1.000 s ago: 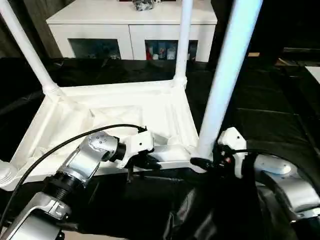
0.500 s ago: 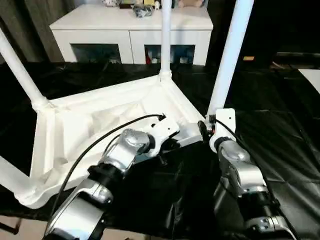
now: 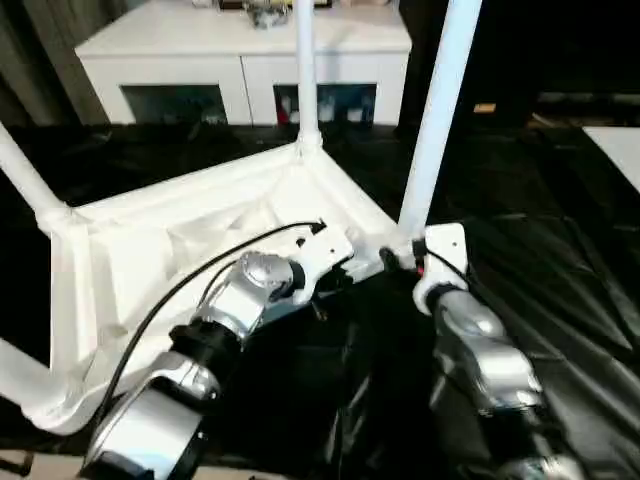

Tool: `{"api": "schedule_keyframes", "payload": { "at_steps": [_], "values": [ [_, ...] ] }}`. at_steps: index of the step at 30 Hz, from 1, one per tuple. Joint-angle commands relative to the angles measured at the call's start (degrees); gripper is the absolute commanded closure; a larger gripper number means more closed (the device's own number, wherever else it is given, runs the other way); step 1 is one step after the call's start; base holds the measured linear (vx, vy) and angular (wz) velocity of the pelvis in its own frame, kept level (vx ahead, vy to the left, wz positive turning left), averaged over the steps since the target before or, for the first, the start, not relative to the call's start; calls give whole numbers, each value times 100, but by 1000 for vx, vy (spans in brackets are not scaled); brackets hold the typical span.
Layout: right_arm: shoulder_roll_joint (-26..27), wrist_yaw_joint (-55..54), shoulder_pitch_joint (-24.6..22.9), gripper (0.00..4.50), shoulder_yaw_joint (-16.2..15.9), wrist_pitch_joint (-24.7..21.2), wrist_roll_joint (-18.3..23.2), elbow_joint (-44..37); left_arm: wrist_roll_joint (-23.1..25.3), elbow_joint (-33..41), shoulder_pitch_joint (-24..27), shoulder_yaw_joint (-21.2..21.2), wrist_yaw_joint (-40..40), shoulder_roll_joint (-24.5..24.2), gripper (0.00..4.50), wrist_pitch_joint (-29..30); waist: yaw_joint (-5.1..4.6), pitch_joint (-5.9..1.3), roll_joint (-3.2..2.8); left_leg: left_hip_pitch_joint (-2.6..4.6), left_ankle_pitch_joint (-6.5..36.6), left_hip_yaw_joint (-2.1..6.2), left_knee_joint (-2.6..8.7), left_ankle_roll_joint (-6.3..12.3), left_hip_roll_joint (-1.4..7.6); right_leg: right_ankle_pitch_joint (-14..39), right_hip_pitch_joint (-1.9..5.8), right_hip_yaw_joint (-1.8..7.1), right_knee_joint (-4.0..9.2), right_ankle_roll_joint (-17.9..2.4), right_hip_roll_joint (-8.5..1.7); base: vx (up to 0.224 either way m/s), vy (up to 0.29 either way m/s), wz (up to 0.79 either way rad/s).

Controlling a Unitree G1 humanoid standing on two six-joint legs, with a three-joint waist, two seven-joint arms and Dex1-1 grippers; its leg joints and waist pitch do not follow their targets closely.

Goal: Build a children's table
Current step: Rotate leg to tighten

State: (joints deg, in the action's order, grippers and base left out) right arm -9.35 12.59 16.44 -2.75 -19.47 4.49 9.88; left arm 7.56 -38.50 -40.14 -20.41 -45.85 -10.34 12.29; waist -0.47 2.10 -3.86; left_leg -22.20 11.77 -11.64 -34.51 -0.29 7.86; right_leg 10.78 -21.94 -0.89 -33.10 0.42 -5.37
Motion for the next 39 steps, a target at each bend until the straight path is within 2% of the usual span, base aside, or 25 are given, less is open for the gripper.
{"api": "schedule_keyframes", "payload": {
  "at_steps": [1, 2, 3, 4, 5, 7, 11, 12, 13, 15, 16, 17, 19, 20, 22, 23, 26, 30, 33, 34, 39],
  "values": [
    [-443, 860, -163, 65, -25, -221, 305, -547, 142, 147, 185, -185, -441, -419, 450, -132, 38, -341, 31, 97, 1030, 282, 502, 432, 485, 227, 202, 124, 284, -1328, -331, 52, 0, -4],
    [-653, 1190, -247, 65, -23, -288, 409, -692, 130, 214, 234, -220, -620, -528, 450, -180, 56, -343, 49, 88, 846, 281, 474, 594, 496, -104, 231, 127, 253, -1402, -347, 52, -5, -4],
    [-1001, 1699, -367, 65, -83, -272, 508, -860, 45, 326, 330, -260, -981, -684, 450, -372, 57, -345, 50, 77, 752, 281, 466, 654, 503, -239, 237, 126, 232, -1447, -353, 52, -5, -4],
    [-1257, 2067, -460, 65, -116, -221, 580, -980, -31, 400, 402, -272, -1234, -784, 450, -535, 75, -347, 20, 91, 702, 278, 445, 738, 501, -358, 238, 117, 227, -1523, -353, 0, 0, 0],
    [-1436, 2302, -525, 65, -116, -178, 609, -1066, -105, 460, 459, -297, -1474, -869, 450, -720, 73, -351, 65, 100, 686, 258, 429, 802, 508, -469, 230, 123, 212, -1613, -347, 0, 0, 0],
    [-1610, 2546, -582, 65, -93, -155, 684, -1149, -169, 543, 525, -350, -1758, -986, 450, -824, 102, -354, 38, 123, 681, 255, 422, 842, 514, -447, 224, 118, 205, -1699, -358, 0, 0, 0],
    [-1806, 2788, -624, 65, -78, -203, 795, -1246, -268, 699, 615, -422, -2133, -1136, 450, -811, 138, -324, 24, 178, 924, 231, 457, 688, 541, -25, 177, 117, 234, -1764, -334, 0, 0, 0],
    [-1870, 2902, -621, 65, -111, -243, 843, -1259, -330, 806, 656, -431, -2256, -1175, 450, -743, 170, -312, 26, 179, 987, 232, 479, 581, 550, 107, 180, 123, 230, -1718, -331, 0, 0, 0],
    [-1980, 3141, -617, 65, -218, -281, 906, -1275, -424, 980, 717, -444, -2437, -1228, 450, -640, 179, -313, 23, 193, 1019, 230, 484, 551, 554, 133, 179, 124, 229, -1719, -334, 0, 0, 0],
    [-2052, 3292, -623, 65, -277, -311, 950, -1305, -473, 1074, 749, -453, -2515, -1262, 450, -602, 205, -306, 26, 189, 1065, 223, 486, 520, 551, 202, 185, 131, 234, -1703, -336, 0, 0, 0],
    [-2100, 3359, -626, 65, -357, -347, 926, -1311, -509, 1139, 768, -462, -2571, -1282, 450, -563, 238, -302, 61, 193, 1048, 215, 479, 512, 550, 254, 175, 140, 235, -1696, -347, 0, 0, 0],
    [-2116, 3382, -630, 65, -385, -337, 905, -1308, -513, 1145, 771, -460, -2582, -1286, 450, -563, 249, -302, 50, 192, 1026, 210, 477, 496, 545, 307, 165, 142, 241, -1681, -350, 0, 0, 0],
    [-2170, 3508, -640, 65, -511, -276, 743, -1235, -513, 1151, 790, -423, -2670, -1302, 450, -599, 262, -299, 91, 185, 1022, 209, 476, 475, 537, 418, 169, 140, 247, -1650, -349, 0, 0, 0],
    [-2172, 3541, -640, 65, -515, -265, 731, -1212, -503, 1141, 792, -412, -2672, -1302, 450, -614, 260, -297, 80, 175, 1017, 216, 482, 461, 538, 487, 173, 143, 247, -1619, -356, 0, 0, 0],
    [-2182, 3567, -637, 65, -519, -263, 728, -1191, -503, 1142, 795, -403, -2673, -1309, 450, -613, 259, -300, 83, 172, 1015, 223, 481, 451, 536, 523, 174, 142, 250, -1593, -359, 0, 0, 0],
    [-2213, 3609, -634, 81, -532, -280, 767, -1184, -514, 1171, 807, -397, -2673, -1336, 450, -586, 260, -309, 79, 178, 980, 222, 474, 452, 535, 473, 173, 141, 244, -1588, -354, 0, 0, 0],
    [-2255, 3639, -633, 92, -547, -275, 790, -1160, -521, 1213, 821, -398, -2681, -1370, 450, -556, 263, -323, 83, 170, 798, 225, 455, 528, 534, 244, 184, 136, 219, -1614, -354, 0, 0, 0],
    [-2281, 3692, -614, 139, -577, -283, 776, -1110, -505, 1188, 805, -393, -2664, -1393, 450, -564, 265, -329, 84, 161, 681, 217, 430, 648, 524, 99, 187, 125, 205, -1664, -350, 0, 0, 0],
    [-2292, 3690, -622, 155, -597, -258, 728, -1093, -502, 1203, 814, -392, -2672, -1401, 450, -560, 260, -325, 84, 163, 741, 218, 436, 628, 527, 203, 187, 125, 214, -1661, -347, 0, 0, 0],
    [-2292, 3690, -622, 173, -597, -258, 728, -1093, -502, 1203, 814, -392, -2672, -1401, 450, -560, 261, -322, 83, 166, 785, 219, 442, 605, 528, 271, 186, 124, 217, -1654, -345, 0, 0, 0],
    [-2331, 3769, -627, 186, -652, -221, 694, -1022, -499, 1233, 835, -404, -2704, -1438, 450, -545, 257, -331, 80, 166, 742, 221, 433, 601, 525, 216, 190, 124, 209, -1657, -347, 0, 0, 0]
  ]
}}
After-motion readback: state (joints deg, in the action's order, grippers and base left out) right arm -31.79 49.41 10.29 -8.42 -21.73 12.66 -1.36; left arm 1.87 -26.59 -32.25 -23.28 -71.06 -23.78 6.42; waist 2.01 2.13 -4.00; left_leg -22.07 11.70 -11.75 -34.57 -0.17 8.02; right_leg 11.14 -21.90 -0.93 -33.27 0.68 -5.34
